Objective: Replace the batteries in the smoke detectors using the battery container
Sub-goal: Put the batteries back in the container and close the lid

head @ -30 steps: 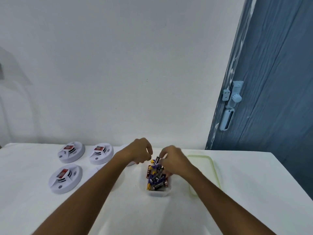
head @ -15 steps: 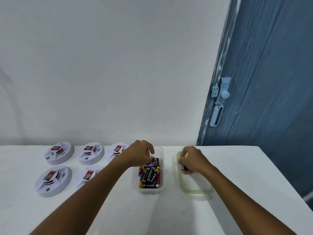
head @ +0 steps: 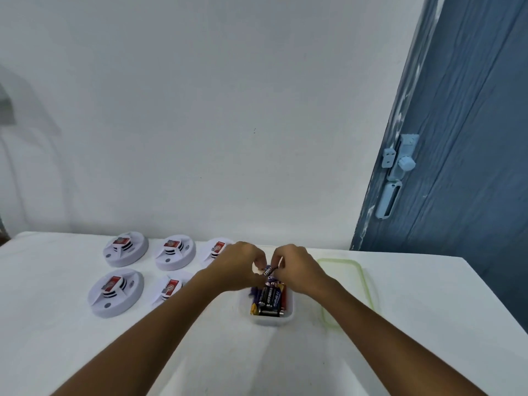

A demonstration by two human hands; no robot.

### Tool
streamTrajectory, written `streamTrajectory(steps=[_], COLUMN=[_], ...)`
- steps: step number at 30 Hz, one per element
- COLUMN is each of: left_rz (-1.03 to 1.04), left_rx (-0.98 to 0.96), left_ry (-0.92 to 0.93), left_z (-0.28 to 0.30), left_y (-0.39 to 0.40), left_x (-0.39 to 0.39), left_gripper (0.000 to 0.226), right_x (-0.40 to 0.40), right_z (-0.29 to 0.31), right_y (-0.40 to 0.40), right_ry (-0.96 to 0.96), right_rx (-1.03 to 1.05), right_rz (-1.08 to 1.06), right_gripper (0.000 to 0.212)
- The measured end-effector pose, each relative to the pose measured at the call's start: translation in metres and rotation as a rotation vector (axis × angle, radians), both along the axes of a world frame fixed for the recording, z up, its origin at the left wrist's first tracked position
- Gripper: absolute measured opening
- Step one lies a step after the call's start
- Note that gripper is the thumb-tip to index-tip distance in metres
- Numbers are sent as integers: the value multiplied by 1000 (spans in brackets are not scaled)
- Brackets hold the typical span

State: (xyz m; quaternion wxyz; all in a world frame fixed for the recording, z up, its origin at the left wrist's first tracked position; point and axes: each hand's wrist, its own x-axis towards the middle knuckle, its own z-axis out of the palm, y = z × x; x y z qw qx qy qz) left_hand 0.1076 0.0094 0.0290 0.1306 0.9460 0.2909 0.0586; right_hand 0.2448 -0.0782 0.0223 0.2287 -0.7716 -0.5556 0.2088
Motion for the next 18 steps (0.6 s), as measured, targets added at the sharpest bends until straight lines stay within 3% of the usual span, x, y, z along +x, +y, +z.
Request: streamTrajectory(steps=[4, 8, 11, 14, 16, 18], left_rz=[-187, -179, -144, -116, -152, -185], left_rx=[167, 188, 126, 45, 31, -30], left_ry=[237, 376, 221, 39, -49, -127], left_z=[-15, -15, -7, -5, -5, -7], left_y=[-14, -15, -16, -22, -31, -42], left_x=[6, 13, 22, 38, 51, 65], left_gripper=[47, 42, 19, 31, 31, 28], right_x=[14, 27, 50, 84, 103, 115], right_z=[-1, -8, -11, -18, -24, -32], right_y=[-9, -22, -35, -57, -75, -89], right_ry=[88, 51, -186, -379, -303, -100], right_rx=[84, 146, 118, -148, -301, -307], right_rz=[29, 23, -185, -407, -494, -544], right_gripper=[14, 10, 14, 31, 45, 40])
